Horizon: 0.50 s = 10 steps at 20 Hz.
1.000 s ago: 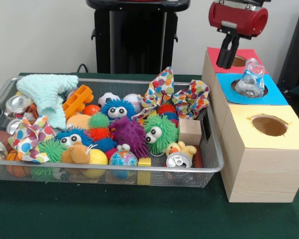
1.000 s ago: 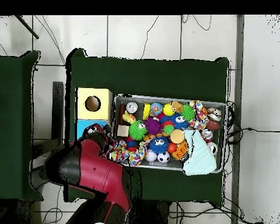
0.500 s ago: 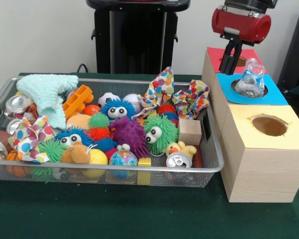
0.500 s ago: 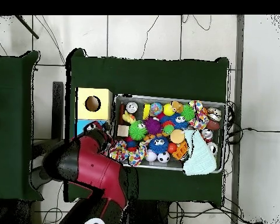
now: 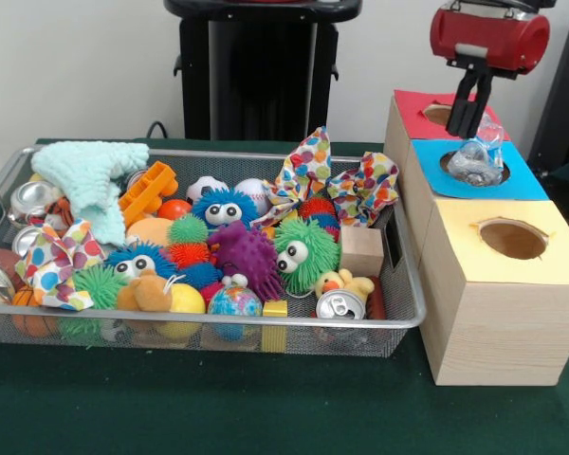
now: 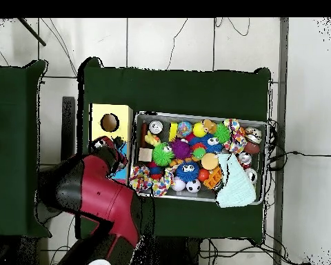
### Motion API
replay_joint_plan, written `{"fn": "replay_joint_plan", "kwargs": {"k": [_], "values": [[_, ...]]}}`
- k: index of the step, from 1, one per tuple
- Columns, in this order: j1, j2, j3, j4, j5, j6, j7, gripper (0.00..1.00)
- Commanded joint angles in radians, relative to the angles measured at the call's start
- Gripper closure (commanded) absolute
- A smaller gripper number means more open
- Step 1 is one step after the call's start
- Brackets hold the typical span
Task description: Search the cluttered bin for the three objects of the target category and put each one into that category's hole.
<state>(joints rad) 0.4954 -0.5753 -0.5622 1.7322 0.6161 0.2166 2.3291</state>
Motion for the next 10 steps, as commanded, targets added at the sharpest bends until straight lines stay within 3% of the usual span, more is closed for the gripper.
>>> {"fn": "replay_joint_plan", "kwargs": {"k": [1,10], "values": [[-0.001,0.084,0.035,-0.072,0.078,0.024,0.275,1.00],[-0.048,0.122,0.106,-0.051,0.096,-0.082,0.240,1.00]]}}
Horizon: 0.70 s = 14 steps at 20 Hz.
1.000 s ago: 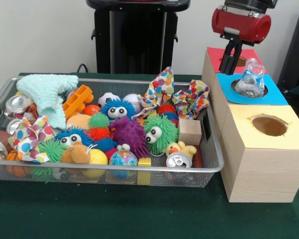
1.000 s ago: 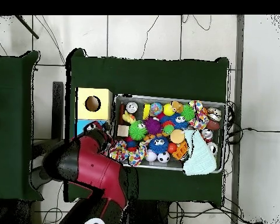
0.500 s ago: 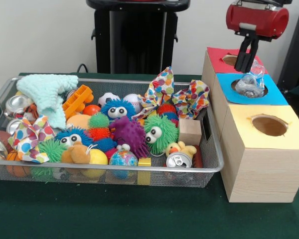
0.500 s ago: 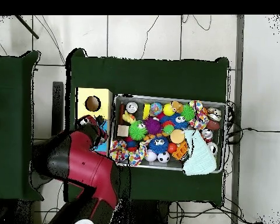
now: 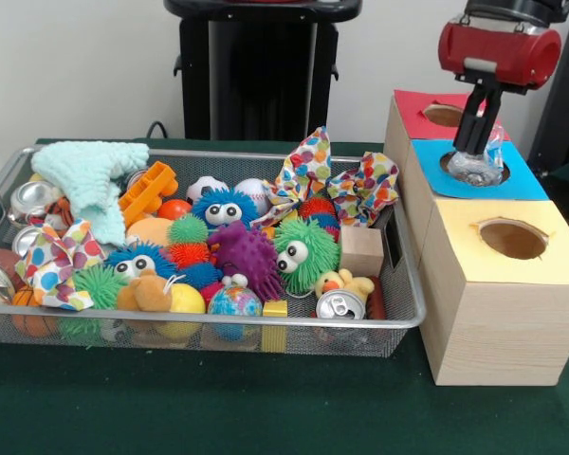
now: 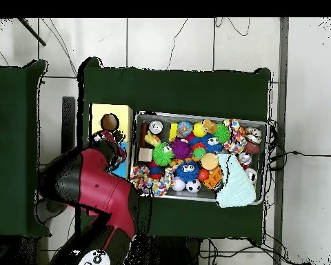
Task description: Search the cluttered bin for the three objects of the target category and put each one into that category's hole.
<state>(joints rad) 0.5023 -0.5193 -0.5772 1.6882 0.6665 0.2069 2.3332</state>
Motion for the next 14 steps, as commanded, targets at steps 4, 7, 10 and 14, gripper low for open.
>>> {"fn": "replay_joint_plan", "kwargs": {"k": [4,7,10,14], "values": [[-0.040,0.090,0.133,0.006,0.069,-0.098,0.259,1.00],[-0.024,0.103,0.126,0.009,0.083,-0.103,0.265,1.00],[-0.022,0.108,0.140,0.015,0.095,-0.120,0.264,1.00],[0.014,0.129,0.107,0.000,0.127,-0.087,0.282,1.00]]}}
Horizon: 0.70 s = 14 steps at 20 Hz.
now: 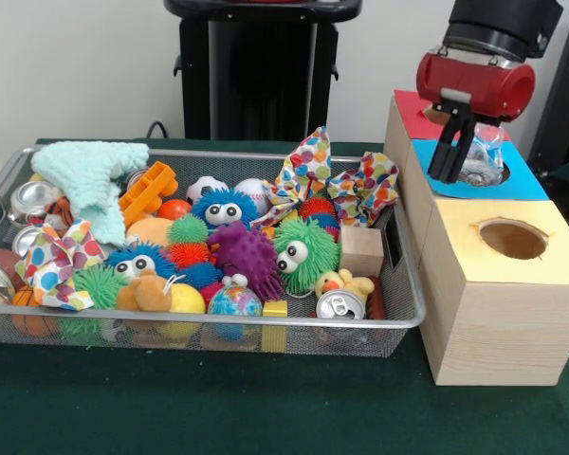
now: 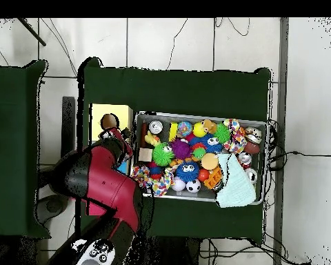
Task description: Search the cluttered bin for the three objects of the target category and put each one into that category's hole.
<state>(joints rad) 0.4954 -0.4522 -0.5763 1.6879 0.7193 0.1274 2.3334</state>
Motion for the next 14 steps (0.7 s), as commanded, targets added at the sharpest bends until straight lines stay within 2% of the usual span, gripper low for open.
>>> {"fn": "replay_joint_plan", "kwargs": {"k": [1,9,14], "values": [[0.029,0.066,0.098,-0.003,0.083,0.001,0.286,1.00],[0.061,0.092,0.085,-0.014,0.134,0.015,0.306,1.00],[0.056,0.090,0.110,0.007,0.140,-0.014,0.282,1.00]]}}
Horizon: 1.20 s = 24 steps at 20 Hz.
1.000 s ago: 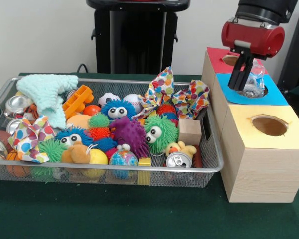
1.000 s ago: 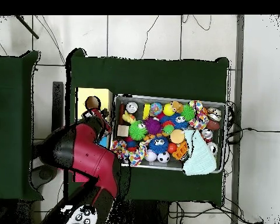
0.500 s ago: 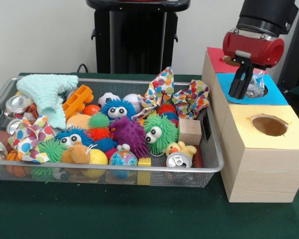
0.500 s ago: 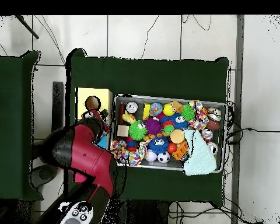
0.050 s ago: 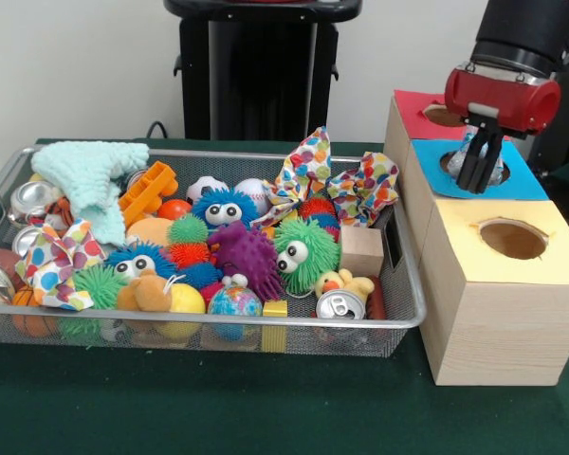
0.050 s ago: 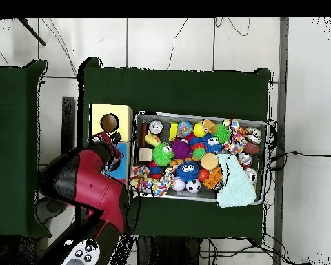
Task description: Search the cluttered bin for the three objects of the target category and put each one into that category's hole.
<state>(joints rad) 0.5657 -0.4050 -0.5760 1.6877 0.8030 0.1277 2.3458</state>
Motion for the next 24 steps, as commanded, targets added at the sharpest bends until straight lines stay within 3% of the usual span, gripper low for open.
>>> {"fn": "replay_joint_plan", "kwargs": {"k": [1,9,24], "values": [[-0.017,0.042,0.116,0.012,0.056,-0.021,0.265,1.00],[-0.026,0.058,0.165,0.051,0.053,-0.079,0.267,1.00],[0.016,0.047,0.178,0.085,0.099,-0.010,0.290,1.00]]}}
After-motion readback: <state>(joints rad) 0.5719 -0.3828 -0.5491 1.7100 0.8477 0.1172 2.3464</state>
